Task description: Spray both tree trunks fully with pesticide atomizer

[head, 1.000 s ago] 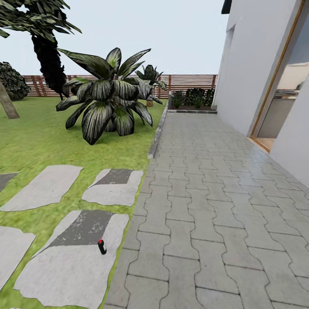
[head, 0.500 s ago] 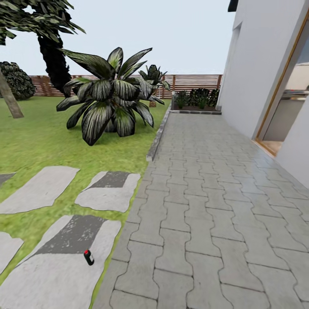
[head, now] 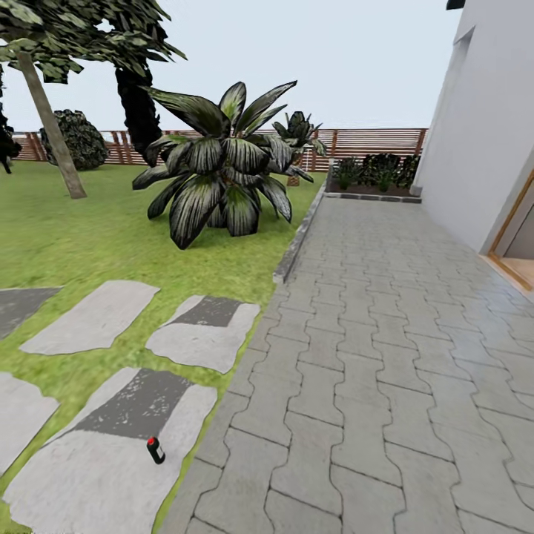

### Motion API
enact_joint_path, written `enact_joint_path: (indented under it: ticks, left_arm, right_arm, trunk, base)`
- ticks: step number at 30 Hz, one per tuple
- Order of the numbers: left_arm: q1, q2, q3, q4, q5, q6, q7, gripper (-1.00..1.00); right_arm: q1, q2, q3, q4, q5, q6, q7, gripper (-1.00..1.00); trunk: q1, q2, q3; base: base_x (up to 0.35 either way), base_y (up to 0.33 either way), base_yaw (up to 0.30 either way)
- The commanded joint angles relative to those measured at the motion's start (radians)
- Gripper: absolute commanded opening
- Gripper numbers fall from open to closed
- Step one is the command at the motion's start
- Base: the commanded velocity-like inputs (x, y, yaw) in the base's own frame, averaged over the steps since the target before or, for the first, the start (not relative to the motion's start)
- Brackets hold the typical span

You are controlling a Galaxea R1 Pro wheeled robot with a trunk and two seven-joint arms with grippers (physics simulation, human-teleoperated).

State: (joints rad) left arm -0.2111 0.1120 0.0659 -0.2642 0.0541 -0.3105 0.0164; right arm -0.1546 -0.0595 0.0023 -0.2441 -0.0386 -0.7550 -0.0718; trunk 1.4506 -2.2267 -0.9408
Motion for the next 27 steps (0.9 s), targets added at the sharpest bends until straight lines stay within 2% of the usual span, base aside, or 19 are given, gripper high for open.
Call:
enact_joint_path:
  ticks: [1,8,10,14,16,17,20,21,22,23,27]
  left_arm:
    - [-0.001,0.000,0.000,-0.001,0.006,-0.003,0.000,1.00]
    - [-0.011,0.004,0.000,-0.008,0.005,0.005,0.000,1.00]
    - [-0.022,0.017,0.002,-0.013,0.005,0.007,0.000,1.00]
    - [-0.077,0.054,0.007,-0.045,0.006,0.013,-0.003,1.00]
    - [-0.137,0.075,0.009,-0.057,0.007,0.023,-0.007,1.00]
    - [-0.188,0.083,0.009,-0.059,0.007,0.045,-0.010,1.00]
    - [-0.264,0.092,0.010,-0.063,0.008,0.124,-0.016,1.00]
    - [-0.274,0.092,0.011,-0.064,0.008,0.143,-0.017,1.00]
    - [-0.285,0.092,0.011,-0.066,0.009,0.164,-0.014,1.00]
    - [-0.282,0.091,0.013,-0.068,0.008,0.161,-0.014,1.00]
    - [-0.279,0.090,0.014,-0.069,0.009,0.160,-0.013,1.00]
  right_arm:
    - [0.000,0.000,0.001,0.000,-0.004,-0.003,0.001,1.00]
    - [-0.003,-0.007,0.002,-0.023,0.011,-0.002,0.003,1.00]
    - [-0.011,-0.009,0.002,-0.061,0.043,0.003,0.004,1.00]
    - [-0.037,-0.004,0.002,-0.171,0.161,0.068,0.002,1.00]
    - [-0.066,0.010,0.002,-0.263,0.231,0.184,-0.001,1.00]
    - [-0.099,0.036,0.002,-0.341,0.258,0.294,-0.002,1.00]
    - [-0.160,0.095,0.002,-0.480,0.280,0.475,-0.003,1.00]
    - [-0.180,0.109,0.002,-0.506,0.282,0.507,-0.003,1.00]
    - [-0.241,0.130,0.002,-0.537,0.284,0.576,-0.002,1.00]
    - [-0.276,0.137,0.003,-0.547,0.285,0.621,0.002,1.00]
    - [-0.290,0.140,0.005,-0.552,0.286,0.638,0.003,1.00]
  trunk:
    - [0.000,0.000,-0.001]
    - [0.000,0.000,-0.001]
    - [0.000,0.000,-0.001]
    - [0.000,0.000,-0.001]
    - [0.000,0.000,-0.001]
    - [0.000,0.000,-0.001]
    - [0.000,0.000,-0.001]
    - [0.000,0.000,-0.001]
    - [0.000,0.000,-0.001]
    - [0.000,0.000,-0.001]
    - [0.000,0.000,-0.001]
  base:
    - [0.060,-0.047,0.091]
    - [0.021,-0.016,0.032]
    - [0.004,-0.003,0.006]
    - [0.001,-0.001,0.002]
    - [0.000,0.000,0.000]
    - [0.000,0.000,0.000]
    - [0.000,0.000,0.000]
    - [0.000,0.000,0.000]
    - [0.000,0.000,0.000]
    - [0.000,0.000,0.000]
    - [0.120,0.043,0.000]
